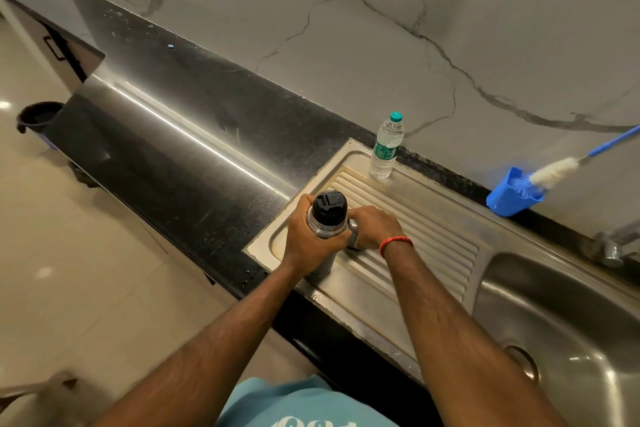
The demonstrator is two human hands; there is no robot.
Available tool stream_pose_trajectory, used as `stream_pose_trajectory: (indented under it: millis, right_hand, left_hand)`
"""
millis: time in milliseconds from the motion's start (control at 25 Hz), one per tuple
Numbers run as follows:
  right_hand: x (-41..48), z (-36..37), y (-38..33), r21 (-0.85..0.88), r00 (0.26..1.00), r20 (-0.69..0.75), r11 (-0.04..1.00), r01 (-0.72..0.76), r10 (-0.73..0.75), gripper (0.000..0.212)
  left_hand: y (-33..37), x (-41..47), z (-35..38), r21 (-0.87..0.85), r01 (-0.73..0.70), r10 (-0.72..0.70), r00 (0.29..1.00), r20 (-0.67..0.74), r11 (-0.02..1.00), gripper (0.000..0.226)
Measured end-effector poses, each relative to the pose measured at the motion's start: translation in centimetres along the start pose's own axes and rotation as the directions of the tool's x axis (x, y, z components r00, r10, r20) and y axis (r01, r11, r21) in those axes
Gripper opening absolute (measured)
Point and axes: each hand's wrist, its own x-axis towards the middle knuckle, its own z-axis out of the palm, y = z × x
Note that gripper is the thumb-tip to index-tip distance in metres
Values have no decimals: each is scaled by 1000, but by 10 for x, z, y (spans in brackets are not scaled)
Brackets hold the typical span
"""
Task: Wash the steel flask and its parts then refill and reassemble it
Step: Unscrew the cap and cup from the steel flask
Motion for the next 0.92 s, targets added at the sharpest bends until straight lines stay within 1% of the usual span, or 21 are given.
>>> stream_pose_trajectory:
  millis: [120, 240, 360, 440, 480, 520, 560, 640, 680, 720, 760, 800, 840, 880, 920]
  right_hand:
    - [3, 6, 1, -2, 1000, -7, 1000, 5, -5, 57]
    - [5, 9, 1, 2, 1000, -22, 1000, 3, -3, 60]
    - [6, 7, 1, 27, 999, -34, 1000, -12, 13, 74]
    - [4, -2, 2, 20, 999, 15, 999, -33, 33, 88]
    - [3, -11, 3, 12, 998, 44, 999, -42, 41, 89]
    - [2, -24, 3, 16, 997, 59, 999, -42, 41, 83]
    - [-1, -42, 2, 48, 998, 57, 998, -37, 34, 72]
    - [-12, -86, -8, 138, 1000, -10, 990, -14, 15, 49]
    - [-21, -108, -15, 175, 999, -41, 985, 7, 1, 42]
    - [-29, -128, -25, 215, 999, -31, 976, 24, -17, 41]
    - [-37, -145, -37, 261, 999, 33, 965, 31, -41, 49]
    - [-47, -156, -51, 293, 990, 130, 956, 20, -60, 63]
    - [-58, -162, -65, 266, 977, 200, 964, 12, -68, 75]
    - [-65, -163, -78, 185, 972, 224, 983, 23, -65, 80]
    - [-70, -160, -88, 73, 977, 203, 996, 46, -60, 77]
  left_hand:
    - [1, 0, 0, 1, -9, 9, 1000, 5, 1000, 62]
    - [1, 0, 0, 1, -16, 16, 1000, -4, 1000, 61]
    - [1, 1, 0, -2, -30, 30, 1000, -4, 1000, 59]
    - [2, 0, 1, -7, -37, 37, 999, -6, 999, 59]
    - [0, 0, 0, -6, -39, 39, 999, -7, 999, 59]
    - [-1, 0, 1, -2, -39, 39, 999, -5, 999, 59]
    - [-3, 0, 1, 4, -31, 31, 1000, -5, 1000, 59]
    - [-4, 0, 0, 8, -8, 8, 1000, -14, 1000, 60]
    - [-4, 0, 0, 9, -3, 3, 1000, -14, 1000, 60]
    - [-5, 0, 0, 11, 2, -2, 1000, -15, 1000, 61]
    - [-5, -1, 0, 10, 4, -4, 1000, -13, 1000, 61]
    - [-6, -1, 0, 9, 10, -10, 1000, -13, 1000, 62]
    - [-7, -2, 0, 1, 19, -19, 1000, -11, 1000, 63]
    - [-9, -1, 0, -13, 34, -34, 999, -14, 999, 64]
    - [-12, -1, 0, -29, 52, -52, 999, -14, 998, 66]
